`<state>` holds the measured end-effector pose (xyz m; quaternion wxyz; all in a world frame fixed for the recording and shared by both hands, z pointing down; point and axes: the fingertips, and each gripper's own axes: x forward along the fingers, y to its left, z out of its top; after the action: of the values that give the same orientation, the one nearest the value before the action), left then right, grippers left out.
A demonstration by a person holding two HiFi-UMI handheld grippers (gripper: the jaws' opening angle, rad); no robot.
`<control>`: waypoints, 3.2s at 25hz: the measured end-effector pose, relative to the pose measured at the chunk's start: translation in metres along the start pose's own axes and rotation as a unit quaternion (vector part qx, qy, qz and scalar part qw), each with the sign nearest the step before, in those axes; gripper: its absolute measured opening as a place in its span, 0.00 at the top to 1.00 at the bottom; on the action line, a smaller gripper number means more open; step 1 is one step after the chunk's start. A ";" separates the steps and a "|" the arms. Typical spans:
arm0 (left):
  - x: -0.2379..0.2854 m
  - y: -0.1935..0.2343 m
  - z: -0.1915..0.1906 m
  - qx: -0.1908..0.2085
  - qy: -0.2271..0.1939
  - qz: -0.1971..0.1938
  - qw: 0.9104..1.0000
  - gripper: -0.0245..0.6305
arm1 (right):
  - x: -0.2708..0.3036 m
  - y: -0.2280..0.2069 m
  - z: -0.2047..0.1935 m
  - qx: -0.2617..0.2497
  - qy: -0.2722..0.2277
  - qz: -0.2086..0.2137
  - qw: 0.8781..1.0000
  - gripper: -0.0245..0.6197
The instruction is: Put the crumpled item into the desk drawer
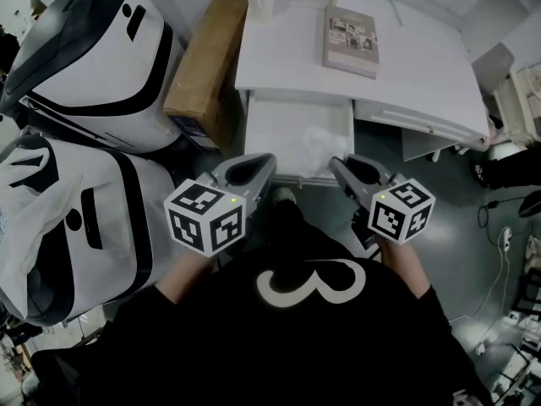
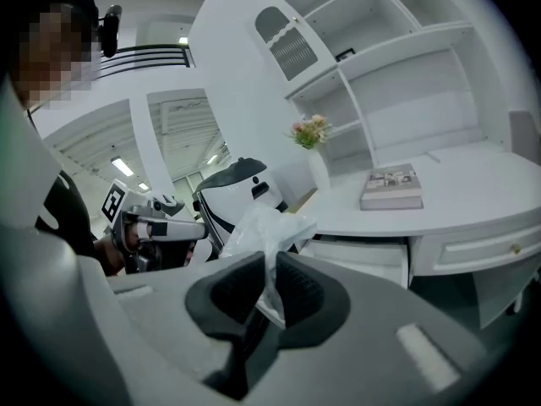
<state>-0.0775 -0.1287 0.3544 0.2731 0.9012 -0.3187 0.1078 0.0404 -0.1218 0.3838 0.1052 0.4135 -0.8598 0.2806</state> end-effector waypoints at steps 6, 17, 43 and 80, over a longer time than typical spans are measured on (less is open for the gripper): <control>0.032 0.035 0.005 -0.020 0.020 0.020 0.999 0.95 | 0.038 -0.038 0.010 0.018 0.026 0.005 0.999 0.90; 0.080 0.087 0.014 -0.048 0.048 0.047 0.997 0.95 | 0.106 -0.093 0.007 0.012 0.098 0.015 0.995 0.90; 0.131 0.153 -0.020 -0.097 0.102 0.096 0.985 0.95 | 0.205 -0.172 -0.084 0.027 0.238 0.013 0.971 0.89; 0.132 0.176 -0.047 -0.127 0.138 0.096 0.978 0.95 | 0.243 -0.226 -0.186 0.043 0.341 -0.044 0.938 0.74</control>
<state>-0.0878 -0.2844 0.5165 0.4152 0.8008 -0.3739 0.2157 0.0507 -0.2872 0.7266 0.3865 0.3346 -0.7401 0.4370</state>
